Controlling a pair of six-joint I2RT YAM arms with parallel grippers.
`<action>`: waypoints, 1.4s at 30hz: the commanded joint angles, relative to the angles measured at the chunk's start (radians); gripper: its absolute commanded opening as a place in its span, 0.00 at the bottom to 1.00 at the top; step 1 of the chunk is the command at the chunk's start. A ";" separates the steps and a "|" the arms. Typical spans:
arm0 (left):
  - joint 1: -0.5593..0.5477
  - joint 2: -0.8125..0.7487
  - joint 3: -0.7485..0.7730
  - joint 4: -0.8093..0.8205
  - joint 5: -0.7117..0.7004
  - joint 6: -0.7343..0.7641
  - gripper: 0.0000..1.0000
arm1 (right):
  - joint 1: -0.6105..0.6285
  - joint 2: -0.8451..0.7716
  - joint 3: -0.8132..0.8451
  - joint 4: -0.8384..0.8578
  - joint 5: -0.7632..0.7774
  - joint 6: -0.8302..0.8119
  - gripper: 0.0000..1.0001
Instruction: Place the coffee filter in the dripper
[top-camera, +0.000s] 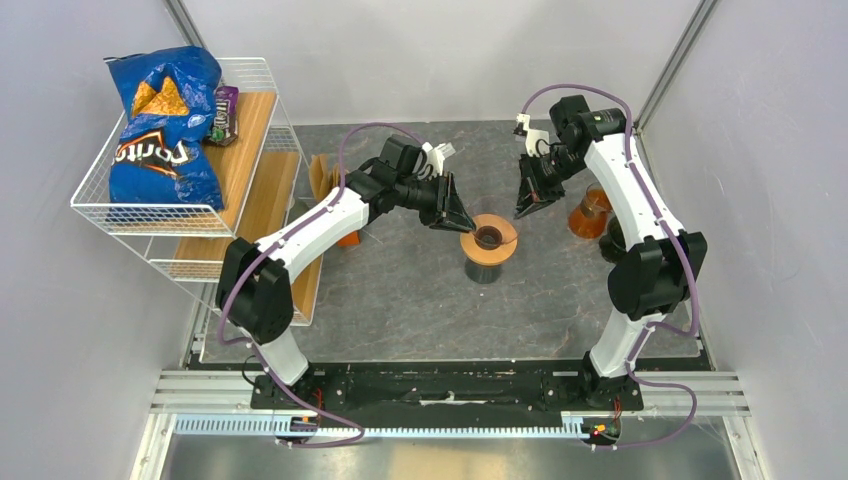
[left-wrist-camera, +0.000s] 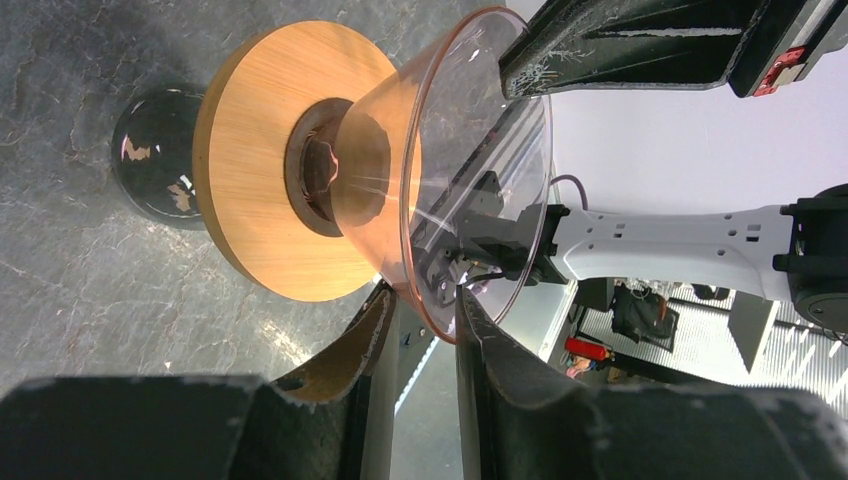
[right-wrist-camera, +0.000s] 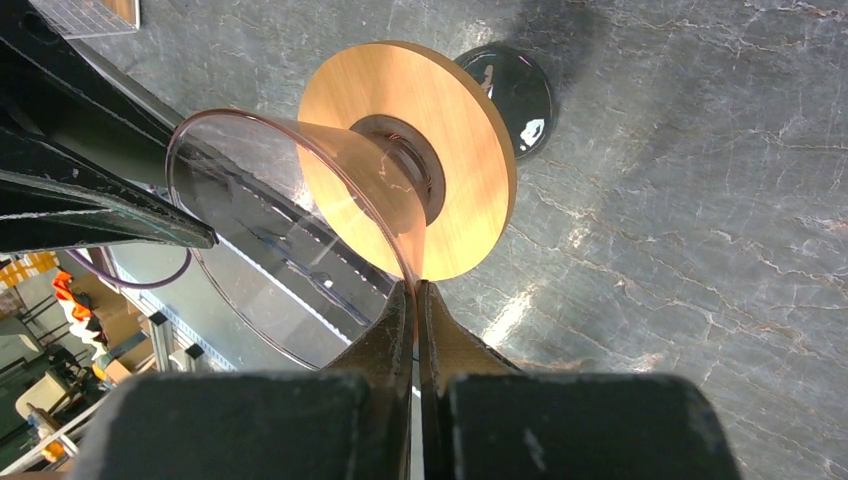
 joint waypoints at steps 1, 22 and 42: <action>-0.007 0.047 -0.048 -0.051 -0.024 0.064 0.25 | 0.004 0.019 -0.020 0.031 -0.012 0.002 0.00; -0.006 0.067 -0.017 -0.091 -0.032 0.085 0.26 | 0.007 0.048 -0.071 0.063 0.011 -0.012 0.00; 0.002 0.119 -0.032 -0.116 -0.044 0.114 0.30 | 0.007 0.088 -0.067 0.065 0.025 -0.019 0.00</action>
